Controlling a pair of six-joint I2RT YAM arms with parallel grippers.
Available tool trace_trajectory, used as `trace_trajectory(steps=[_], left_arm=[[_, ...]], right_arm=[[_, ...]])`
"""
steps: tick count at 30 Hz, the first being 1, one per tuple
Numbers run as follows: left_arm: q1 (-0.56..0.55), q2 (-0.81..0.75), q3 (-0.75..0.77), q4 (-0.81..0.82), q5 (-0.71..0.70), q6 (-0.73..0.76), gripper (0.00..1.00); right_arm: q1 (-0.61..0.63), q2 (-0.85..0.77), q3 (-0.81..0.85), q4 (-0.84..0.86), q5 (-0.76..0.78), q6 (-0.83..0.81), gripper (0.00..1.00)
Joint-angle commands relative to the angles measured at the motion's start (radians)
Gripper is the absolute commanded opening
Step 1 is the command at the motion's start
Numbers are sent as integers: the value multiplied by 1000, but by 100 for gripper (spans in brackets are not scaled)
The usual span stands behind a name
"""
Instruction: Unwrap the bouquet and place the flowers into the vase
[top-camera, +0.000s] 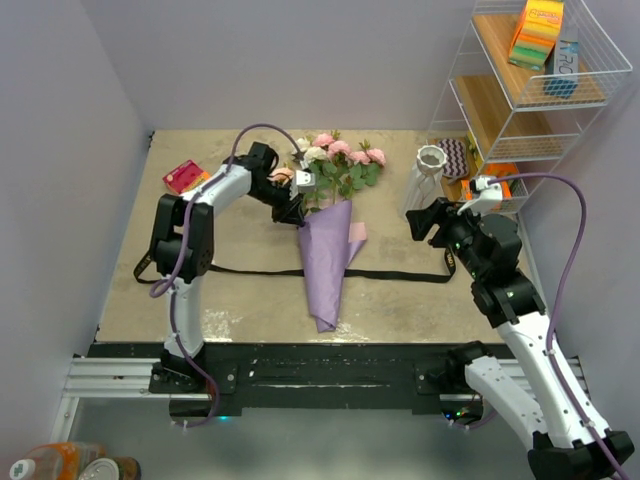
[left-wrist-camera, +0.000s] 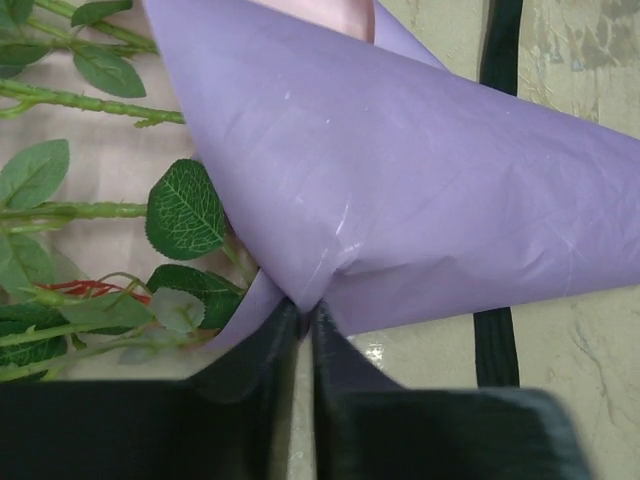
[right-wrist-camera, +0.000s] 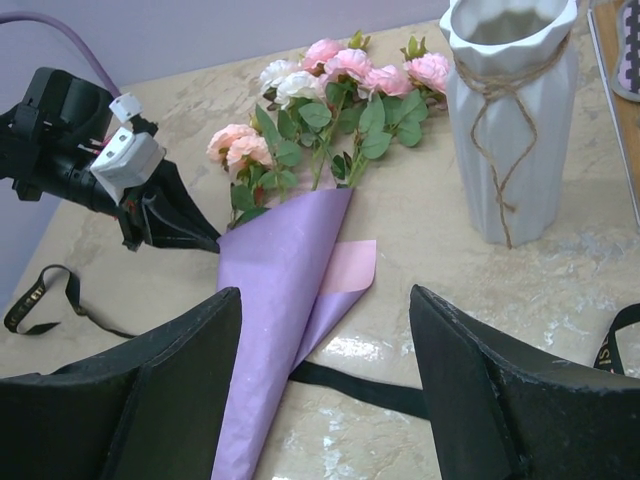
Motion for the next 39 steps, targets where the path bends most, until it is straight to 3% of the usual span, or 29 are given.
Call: trace_trajectory(steps=[1,10,18,23,25,26,28,29,31,32,35,39], left_arm=[[-21,13,15,-63,4,44,0],[-22,-35,162,-188,-2,19,0],[-56,-227,205,-154,36,-134,0],[-137,-282,182,-80,-33,-263,2],[-182,-287,190,-47,-51,-336,16],[-199,-291,197,-42,-80,-361,31],[-225,-297,191,-19,-120,-389,48],[-225,-300,185,-10,-130,-410,66],[-223,-308,150,6,-183,-419,68],[-220,-313,132,12,-196,-416,84],[-173,-343,43,48,-191,-429,86],[-26,-379,-65,133,-168,-465,88]], right_arm=[[-5,7,11,55,-23,16,71],[-5,-9,12,57,-35,24,70],[-3,-34,16,48,-47,30,70],[-5,-63,0,35,-41,38,71],[-3,-74,-4,26,-35,38,73],[-5,-75,-4,20,-30,38,75],[-3,-78,-3,6,-16,38,80],[-5,-77,2,3,-13,35,82],[-3,-83,5,-6,-9,28,84],[-5,-85,5,-6,-9,28,84],[-3,-86,3,-5,-13,25,84],[-3,-83,-4,2,-18,21,84]])
